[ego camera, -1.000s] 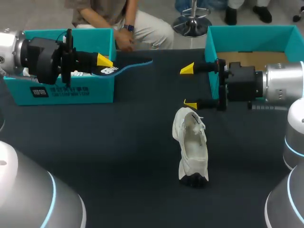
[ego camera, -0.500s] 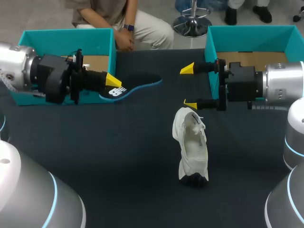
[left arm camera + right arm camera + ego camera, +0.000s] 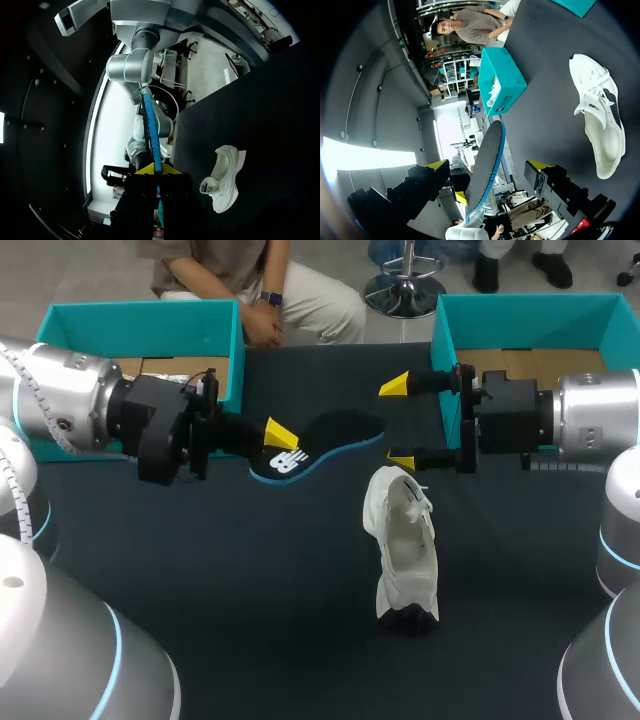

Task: Take the shoe out of the shoebox, open the shoe tongue, remove and reinsert the insole, then place the shoe into the shoebox

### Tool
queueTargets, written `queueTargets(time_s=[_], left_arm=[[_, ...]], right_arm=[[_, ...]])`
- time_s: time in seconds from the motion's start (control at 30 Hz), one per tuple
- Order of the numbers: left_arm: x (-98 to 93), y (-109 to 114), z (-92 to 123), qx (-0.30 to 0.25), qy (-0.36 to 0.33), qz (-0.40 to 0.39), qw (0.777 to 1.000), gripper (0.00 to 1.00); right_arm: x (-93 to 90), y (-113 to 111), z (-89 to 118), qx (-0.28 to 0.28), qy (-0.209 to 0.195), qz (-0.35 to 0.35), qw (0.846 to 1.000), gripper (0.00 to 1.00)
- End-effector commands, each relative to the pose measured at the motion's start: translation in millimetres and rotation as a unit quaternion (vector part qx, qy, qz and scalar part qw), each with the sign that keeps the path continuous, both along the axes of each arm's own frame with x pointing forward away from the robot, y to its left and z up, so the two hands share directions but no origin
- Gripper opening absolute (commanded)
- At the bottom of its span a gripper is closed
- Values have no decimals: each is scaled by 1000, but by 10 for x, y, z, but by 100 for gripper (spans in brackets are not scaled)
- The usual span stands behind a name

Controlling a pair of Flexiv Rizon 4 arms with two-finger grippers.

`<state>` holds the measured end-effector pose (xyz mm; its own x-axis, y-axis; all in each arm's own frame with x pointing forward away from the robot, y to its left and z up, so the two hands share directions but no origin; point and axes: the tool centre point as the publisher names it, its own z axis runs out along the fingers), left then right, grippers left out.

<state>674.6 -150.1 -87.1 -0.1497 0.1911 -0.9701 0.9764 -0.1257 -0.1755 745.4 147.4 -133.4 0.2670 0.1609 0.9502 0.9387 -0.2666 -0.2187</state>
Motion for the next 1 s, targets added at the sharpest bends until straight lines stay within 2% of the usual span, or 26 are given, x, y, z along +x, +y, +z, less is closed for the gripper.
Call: queueTargets(time_s=[0.03,0.33,0.37,0.4,1.0], left_arm=[[15,-119,-25,-1,-5,-3,1000,0],[41,-196,-49,1,-15,5,1000,0],[49,-200,-51,1,-16,5,1000,0],[58,-201,-52,1,-17,6,1000,0],[39,-226,-88,4,-22,4,1000,0]], right_arm=[[-5,15,-4,-1,0,-1,1000,100],[-5,15,-4,-1,0,-1,1000,100],[-5,15,-4,-1,0,-1,1000,42],[-5,15,-4,-1,0,-1,1000,0],[-5,15,-4,-1,0,-1,1000,0]])
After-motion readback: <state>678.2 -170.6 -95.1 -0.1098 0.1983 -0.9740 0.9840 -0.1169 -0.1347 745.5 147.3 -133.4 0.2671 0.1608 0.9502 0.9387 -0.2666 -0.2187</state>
